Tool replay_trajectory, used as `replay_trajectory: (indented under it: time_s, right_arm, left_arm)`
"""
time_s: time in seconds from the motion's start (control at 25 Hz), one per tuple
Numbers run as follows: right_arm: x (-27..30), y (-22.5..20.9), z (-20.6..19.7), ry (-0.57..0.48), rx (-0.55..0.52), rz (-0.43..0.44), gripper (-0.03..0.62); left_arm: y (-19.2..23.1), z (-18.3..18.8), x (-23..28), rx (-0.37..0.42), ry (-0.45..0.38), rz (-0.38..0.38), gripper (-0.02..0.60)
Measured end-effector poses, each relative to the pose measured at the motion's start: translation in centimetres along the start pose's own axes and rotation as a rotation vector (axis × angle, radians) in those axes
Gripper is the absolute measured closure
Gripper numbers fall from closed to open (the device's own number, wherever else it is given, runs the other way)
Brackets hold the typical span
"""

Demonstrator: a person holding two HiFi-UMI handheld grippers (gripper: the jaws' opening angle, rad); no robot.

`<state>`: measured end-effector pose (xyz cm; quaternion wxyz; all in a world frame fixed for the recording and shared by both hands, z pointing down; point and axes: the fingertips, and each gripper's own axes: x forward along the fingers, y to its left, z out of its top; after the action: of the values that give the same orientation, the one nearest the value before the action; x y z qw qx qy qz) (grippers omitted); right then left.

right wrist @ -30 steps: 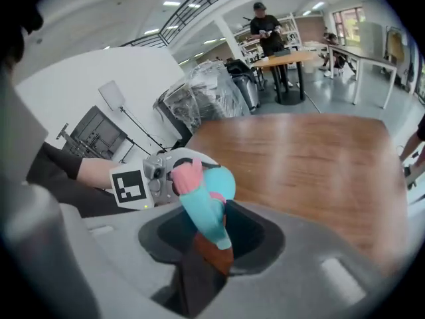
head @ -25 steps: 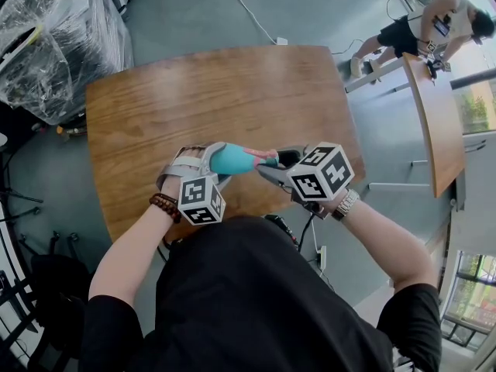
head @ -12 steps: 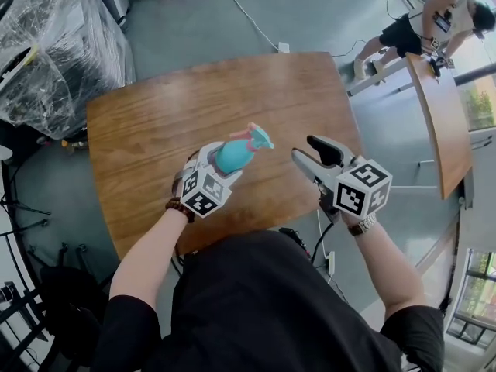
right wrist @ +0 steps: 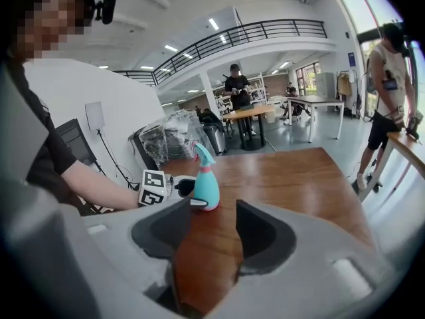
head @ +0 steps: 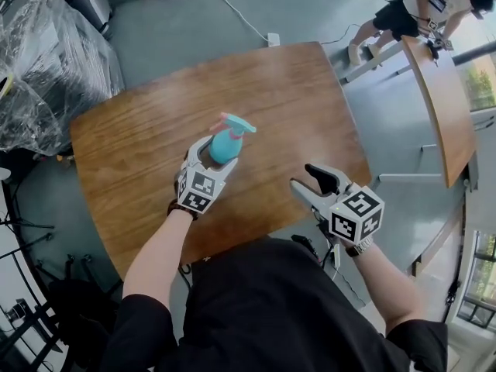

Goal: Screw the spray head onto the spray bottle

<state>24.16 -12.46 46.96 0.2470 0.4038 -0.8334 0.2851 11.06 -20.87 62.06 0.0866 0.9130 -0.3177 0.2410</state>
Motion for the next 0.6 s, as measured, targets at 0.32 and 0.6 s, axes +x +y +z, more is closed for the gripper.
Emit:
replay_trajectory:
  time_s: [0.32,0.6]
  right_arm:
    - [0.5,-0.8,-1.0,0.011,0.010,0.032,0.387]
    - [1.0,0.1,-1.2,0.004,-0.001,0.071,0.388]
  left_arm:
    - [0.0,0.0,0.4,0.018,0.012,0.020,0.210]
    - [0.2,-1.6,-0.2,0.021,0.081,0.029,0.210]
